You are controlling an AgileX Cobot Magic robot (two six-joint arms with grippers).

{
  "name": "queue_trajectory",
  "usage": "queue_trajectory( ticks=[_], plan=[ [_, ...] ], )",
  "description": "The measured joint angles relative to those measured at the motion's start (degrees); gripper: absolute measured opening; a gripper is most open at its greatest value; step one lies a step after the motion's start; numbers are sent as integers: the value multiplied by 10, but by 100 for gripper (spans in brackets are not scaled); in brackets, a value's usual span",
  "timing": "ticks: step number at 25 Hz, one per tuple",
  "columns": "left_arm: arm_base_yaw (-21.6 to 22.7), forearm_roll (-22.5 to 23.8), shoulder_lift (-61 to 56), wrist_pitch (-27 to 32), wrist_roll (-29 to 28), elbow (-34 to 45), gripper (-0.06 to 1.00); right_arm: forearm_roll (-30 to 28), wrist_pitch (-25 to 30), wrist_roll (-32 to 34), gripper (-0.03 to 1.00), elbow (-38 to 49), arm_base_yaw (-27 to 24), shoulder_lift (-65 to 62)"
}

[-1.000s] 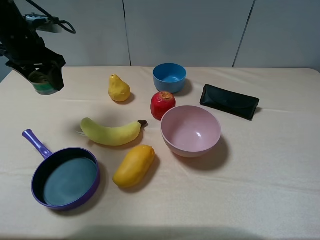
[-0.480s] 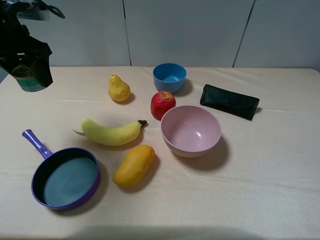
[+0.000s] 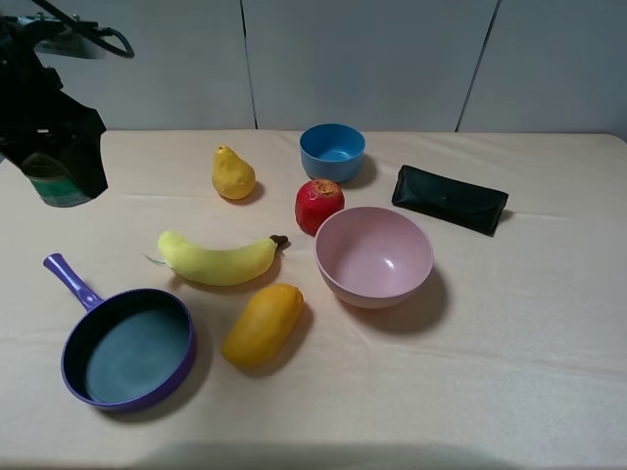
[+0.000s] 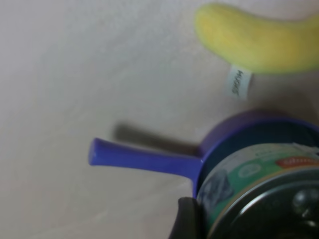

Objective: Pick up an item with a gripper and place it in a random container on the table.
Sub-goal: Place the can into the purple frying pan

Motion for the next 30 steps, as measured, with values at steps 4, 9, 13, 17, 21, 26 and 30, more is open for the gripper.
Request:
queue_trajectory(
  ticks=[4,9,13,17,21,26,30],
  plan=[
    [-24,0,-23,0,-18,31,63,0,0,0,69,0,0,0],
    [-53,0,-39,-1,-37,73,63,0,0,0,69,0,0,0],
    [-78,-1,-59,-22,-59,115,63,0,0,0,69,0,0,0],
    [-97,-1,-68,-46,-77,155,63,0,0,0,69,0,0,0],
    [-100,-3,-71,-70,-87,187,63,0,0,0,69,0,0,0],
    [-100,-5,-71,-102,-90,224,63,0,0,0,69,0,0,0],
    [-100,-12,-71,-136,-90,261,63,0,0,0,69,0,0,0]
  ],
)
